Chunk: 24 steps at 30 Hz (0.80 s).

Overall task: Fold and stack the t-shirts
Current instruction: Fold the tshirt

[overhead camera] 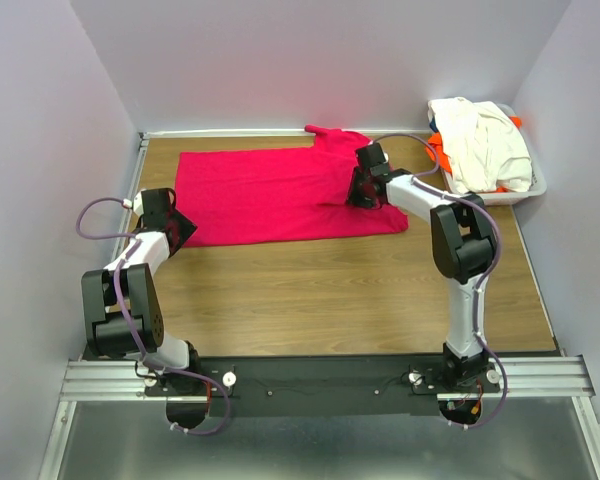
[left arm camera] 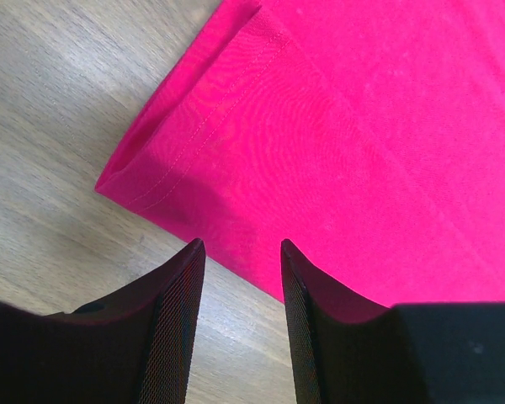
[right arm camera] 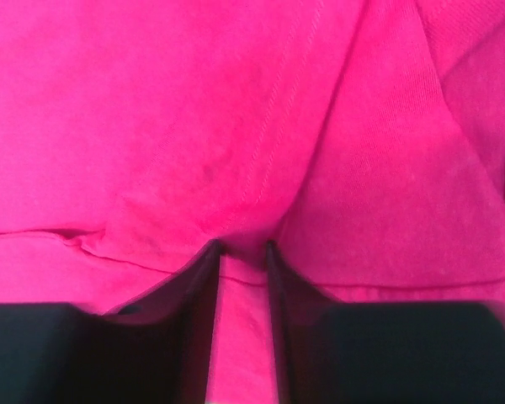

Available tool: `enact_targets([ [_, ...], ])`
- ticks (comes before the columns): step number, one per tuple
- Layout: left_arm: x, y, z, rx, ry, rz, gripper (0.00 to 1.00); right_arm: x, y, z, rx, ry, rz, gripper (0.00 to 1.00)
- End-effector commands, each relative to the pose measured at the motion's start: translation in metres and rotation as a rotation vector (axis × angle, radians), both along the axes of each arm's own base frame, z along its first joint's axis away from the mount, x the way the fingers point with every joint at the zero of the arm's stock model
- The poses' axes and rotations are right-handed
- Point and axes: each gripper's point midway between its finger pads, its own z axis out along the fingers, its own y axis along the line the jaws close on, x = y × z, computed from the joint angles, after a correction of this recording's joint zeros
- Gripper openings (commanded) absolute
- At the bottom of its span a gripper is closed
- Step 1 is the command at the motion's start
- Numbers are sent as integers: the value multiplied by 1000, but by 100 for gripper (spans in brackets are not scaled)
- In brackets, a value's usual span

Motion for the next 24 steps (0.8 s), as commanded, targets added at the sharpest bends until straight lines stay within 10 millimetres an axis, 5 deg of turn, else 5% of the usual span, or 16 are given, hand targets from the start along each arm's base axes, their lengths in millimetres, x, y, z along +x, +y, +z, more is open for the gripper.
enact_targets([
  [1, 2, 3, 8, 20, -15, 1, 49, 16, 9, 5, 18, -34, -4, 27],
  [9, 7, 1, 13, 18, -24, -17, 49, 42, 21, 22, 42, -94, 21, 5],
  [16, 9, -1, 13, 11, -25, -32, 49, 65, 46, 37, 64, -159, 98, 3],
  [24, 11, -2, 15, 13, -26, -50, 48, 73, 89, 32, 55, -201, 226, 3],
])
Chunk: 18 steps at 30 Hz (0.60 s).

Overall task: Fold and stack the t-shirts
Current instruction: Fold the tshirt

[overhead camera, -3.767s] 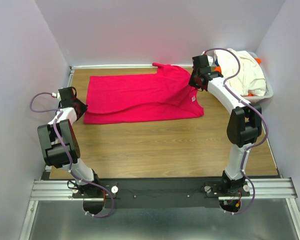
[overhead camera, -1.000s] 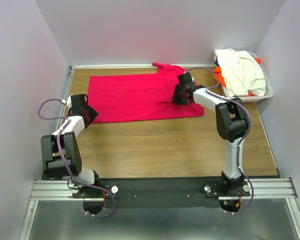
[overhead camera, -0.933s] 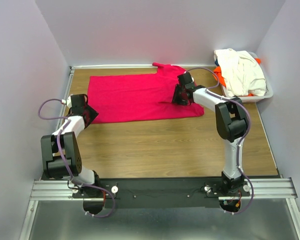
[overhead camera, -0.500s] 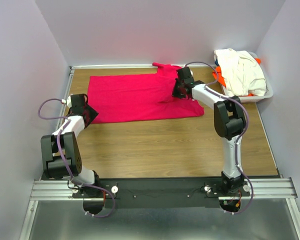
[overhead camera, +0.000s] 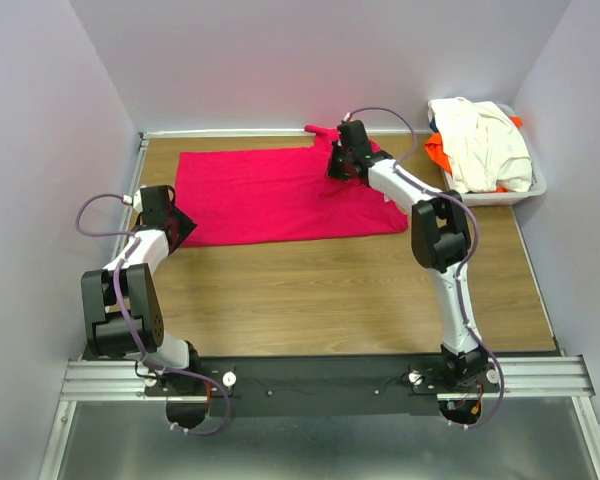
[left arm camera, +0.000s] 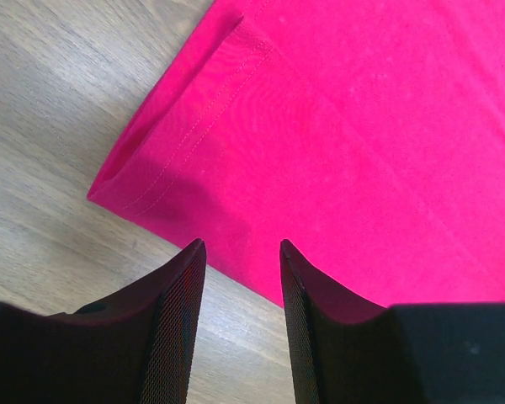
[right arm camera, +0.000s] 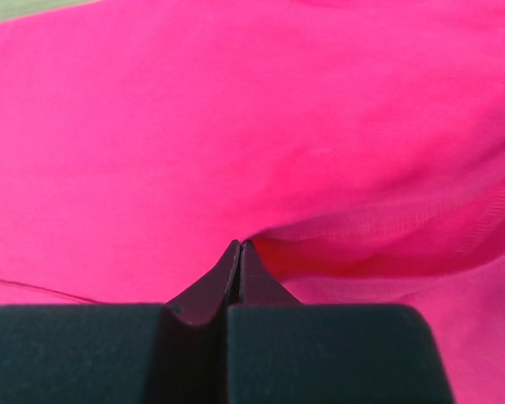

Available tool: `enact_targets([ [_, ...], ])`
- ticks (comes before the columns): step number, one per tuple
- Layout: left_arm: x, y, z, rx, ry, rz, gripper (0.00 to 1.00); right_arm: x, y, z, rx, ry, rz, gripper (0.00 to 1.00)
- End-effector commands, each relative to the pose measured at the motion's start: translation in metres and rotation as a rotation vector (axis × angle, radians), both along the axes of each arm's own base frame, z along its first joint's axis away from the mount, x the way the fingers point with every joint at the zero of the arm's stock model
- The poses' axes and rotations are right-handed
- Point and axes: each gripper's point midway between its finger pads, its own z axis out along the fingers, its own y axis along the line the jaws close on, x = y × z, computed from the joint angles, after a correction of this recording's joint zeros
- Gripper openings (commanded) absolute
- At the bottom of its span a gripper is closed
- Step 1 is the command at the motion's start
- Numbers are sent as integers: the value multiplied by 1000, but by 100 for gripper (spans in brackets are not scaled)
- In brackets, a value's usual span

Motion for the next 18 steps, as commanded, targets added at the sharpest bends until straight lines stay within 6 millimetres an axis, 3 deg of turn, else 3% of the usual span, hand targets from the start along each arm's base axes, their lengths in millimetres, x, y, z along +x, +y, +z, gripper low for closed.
enact_targets([
  [1, 6, -2, 8, 7, -13, -28, 48, -1, 29, -12, -25, -16, 110, 3],
  [5, 6, -2, 7, 9, -11, -36, 48, 2, 44, -14, -45, -46, 164, 4],
  [8, 6, -4, 6, 6, -8, -48, 49, 4, 48, -19, -62, -54, 194, 14],
  [11, 6, -5, 7, 4, -18, -53, 49, 5, 44, -14, -85, -71, 188, 34],
  [13, 5, -4, 8, 5, -21, -50, 51, 6, 41, -4, -96, -88, 177, 55],
  [16, 6, 2, 13, 10, -29, -34, 53, 11, 23, 33, -134, -157, 104, 71],
  [18, 6, 6, 16, 13, -35, -21, 53, 12, 10, 44, -157, -174, 54, 75],
])
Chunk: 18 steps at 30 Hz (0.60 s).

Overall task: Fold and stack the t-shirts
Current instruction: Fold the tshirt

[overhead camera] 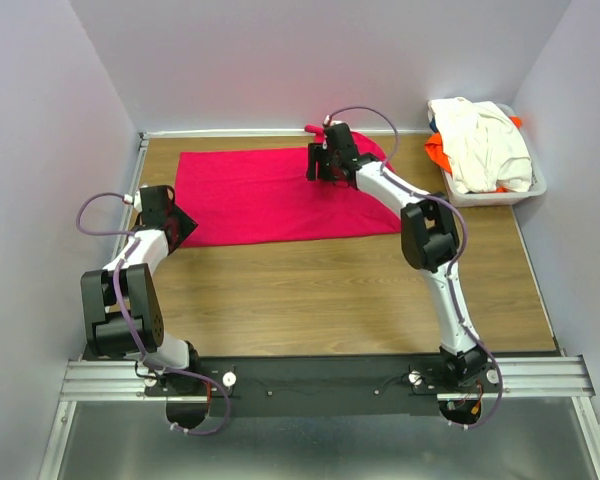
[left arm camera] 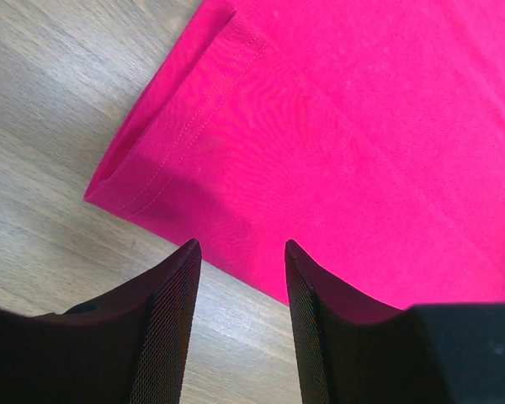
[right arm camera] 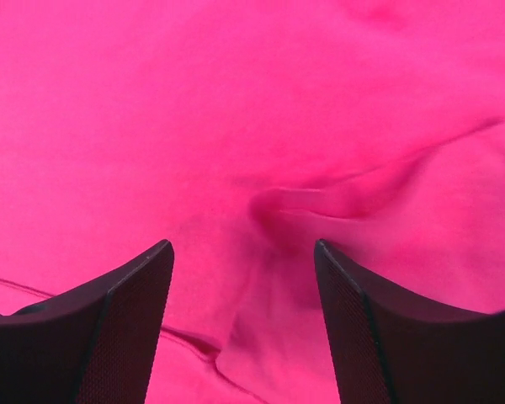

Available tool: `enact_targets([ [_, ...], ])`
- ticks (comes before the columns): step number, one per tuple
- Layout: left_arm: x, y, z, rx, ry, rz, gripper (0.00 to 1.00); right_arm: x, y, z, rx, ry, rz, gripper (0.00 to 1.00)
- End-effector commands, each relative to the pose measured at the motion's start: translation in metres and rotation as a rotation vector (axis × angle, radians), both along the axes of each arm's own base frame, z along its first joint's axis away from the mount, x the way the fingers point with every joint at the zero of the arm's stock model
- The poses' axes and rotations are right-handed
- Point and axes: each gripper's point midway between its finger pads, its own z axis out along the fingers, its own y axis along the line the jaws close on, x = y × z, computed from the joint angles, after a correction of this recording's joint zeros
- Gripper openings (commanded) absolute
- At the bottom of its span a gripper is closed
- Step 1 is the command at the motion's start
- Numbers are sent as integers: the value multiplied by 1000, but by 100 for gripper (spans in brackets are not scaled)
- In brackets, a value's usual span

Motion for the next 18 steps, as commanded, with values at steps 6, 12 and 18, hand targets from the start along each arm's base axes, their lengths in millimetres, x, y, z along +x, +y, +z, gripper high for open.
enact_targets([
  [6, 10, 12, 24, 20, -47, 26, 53, -4, -67, 81, -32, -112, -220, 76],
  [12, 14, 9, 23, 2, -44, 18, 52, 15, -101, 60, 14, -57, -265, 58],
  [18, 14, 9, 22, 6, -39, 12, 52, 44, -110, 26, 23, -26, -216, 43],
])
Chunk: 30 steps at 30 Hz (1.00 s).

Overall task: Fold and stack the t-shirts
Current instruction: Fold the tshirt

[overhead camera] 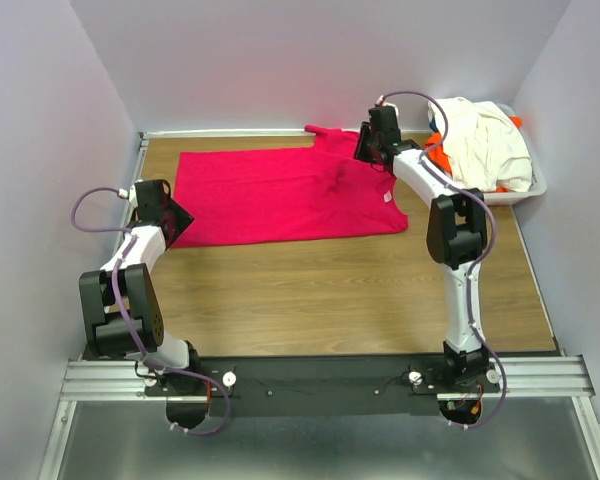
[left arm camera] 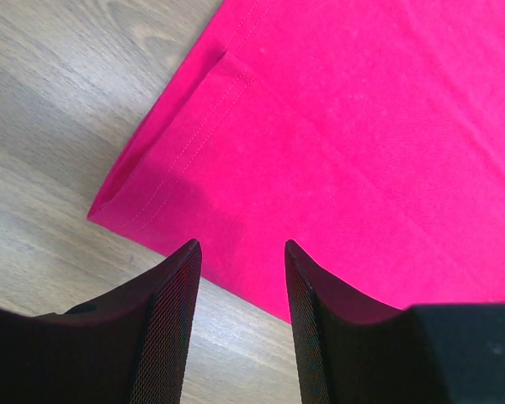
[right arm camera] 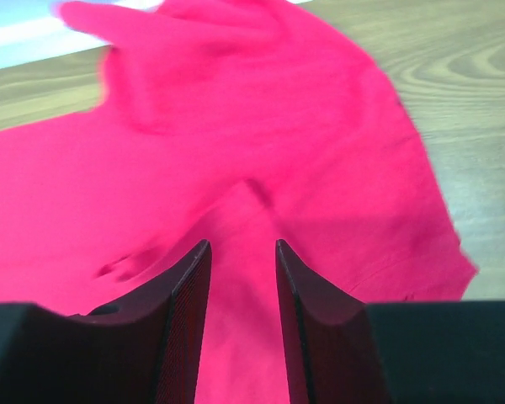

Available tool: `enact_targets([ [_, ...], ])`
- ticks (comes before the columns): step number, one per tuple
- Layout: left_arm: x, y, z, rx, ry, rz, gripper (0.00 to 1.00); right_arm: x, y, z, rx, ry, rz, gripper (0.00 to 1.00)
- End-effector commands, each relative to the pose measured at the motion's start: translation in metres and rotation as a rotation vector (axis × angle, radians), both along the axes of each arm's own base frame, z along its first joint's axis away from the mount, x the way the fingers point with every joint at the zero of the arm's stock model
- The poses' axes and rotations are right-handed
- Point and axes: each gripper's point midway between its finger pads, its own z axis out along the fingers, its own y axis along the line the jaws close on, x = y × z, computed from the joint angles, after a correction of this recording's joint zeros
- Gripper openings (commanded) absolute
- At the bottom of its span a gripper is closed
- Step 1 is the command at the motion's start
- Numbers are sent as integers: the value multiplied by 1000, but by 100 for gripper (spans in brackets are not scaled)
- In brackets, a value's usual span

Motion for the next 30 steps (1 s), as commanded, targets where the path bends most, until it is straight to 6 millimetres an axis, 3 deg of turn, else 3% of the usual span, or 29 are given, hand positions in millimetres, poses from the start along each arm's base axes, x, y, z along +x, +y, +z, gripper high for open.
enact_targets([
  [1, 4, 2, 7, 3, -9, -3, 52, 13, 8, -28, 9, 34, 72, 43],
  [6, 3, 2, 2, 2, 4, -10, 52, 24, 12, -56, -21, 50, 103, 43],
  [14, 2, 1, 1, 3, 6, -18, 52, 28, 9, -79, -46, 70, 93, 45],
  [30, 0, 0, -4, -3, 15, -16, 52, 31, 6, -97, -79, 82, 96, 44],
])
